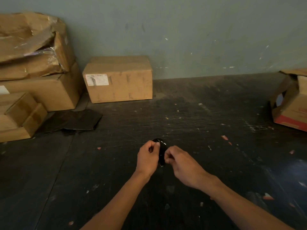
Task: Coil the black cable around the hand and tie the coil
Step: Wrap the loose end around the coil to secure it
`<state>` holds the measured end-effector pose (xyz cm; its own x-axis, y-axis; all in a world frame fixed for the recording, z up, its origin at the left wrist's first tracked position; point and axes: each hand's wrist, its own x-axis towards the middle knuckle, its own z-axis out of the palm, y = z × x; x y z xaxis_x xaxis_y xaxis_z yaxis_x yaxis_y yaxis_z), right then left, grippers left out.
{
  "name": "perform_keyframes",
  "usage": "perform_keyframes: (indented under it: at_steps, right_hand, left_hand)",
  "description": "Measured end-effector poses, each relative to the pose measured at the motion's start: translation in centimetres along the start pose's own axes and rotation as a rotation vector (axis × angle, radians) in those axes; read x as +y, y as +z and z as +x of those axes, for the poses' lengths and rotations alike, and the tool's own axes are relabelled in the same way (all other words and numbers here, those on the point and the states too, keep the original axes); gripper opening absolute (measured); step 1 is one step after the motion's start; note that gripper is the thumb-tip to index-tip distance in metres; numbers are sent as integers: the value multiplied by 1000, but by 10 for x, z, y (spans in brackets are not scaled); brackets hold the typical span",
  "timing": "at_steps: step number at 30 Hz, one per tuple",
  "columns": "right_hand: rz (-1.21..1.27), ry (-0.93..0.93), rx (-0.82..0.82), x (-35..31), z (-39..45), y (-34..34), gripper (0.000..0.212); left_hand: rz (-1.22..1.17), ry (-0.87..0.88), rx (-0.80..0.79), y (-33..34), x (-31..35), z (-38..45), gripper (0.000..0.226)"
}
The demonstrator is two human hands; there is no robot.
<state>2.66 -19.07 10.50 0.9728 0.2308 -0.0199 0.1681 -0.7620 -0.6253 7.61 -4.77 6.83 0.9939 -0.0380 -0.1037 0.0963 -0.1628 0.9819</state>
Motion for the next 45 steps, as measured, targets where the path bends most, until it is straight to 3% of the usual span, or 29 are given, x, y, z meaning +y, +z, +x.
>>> perform_keyframes:
  at_steps: [3, 7, 12, 18, 21, 27, 31, 36, 45]
  right_hand:
    - [402, 139, -20, -3, 2, 2, 5]
    - [966, 431, -3, -7, 4, 3, 29]
    - [1326, 624, 5, -5, 6, 2, 26]
    - [1374, 625, 11, -2, 3, -1, 23]
    - [1396, 603, 16, 1, 3, -5, 23]
    - [1365, 637, 48, 4, 4, -8, 24]
    - [1309, 705, 83, 2, 8, -5, 21]
    - [1437, 778, 125, -5, 13, -2, 18]
    - [1635, 680, 93, -7, 12, 0, 25]
  left_hand:
    - [-50, 53, 2, -2, 4, -3, 17]
    - [-57, 170, -45, -2, 6, -9, 18]
    - [-80, 224, -118, 7, 8, -13, 17]
    - [-27, 256, -153, 5, 8, -14, 15]
    - [-88, 270, -112, 3, 10, -14, 28]
    - [-59, 134, -33, -3, 10, -6, 20]
    - [-29, 248, -69, -5, 12, -6, 17]
    - [75, 386, -174, -4, 13, -11, 17]
    - [92, 413, -205, -8, 14, -13, 22]
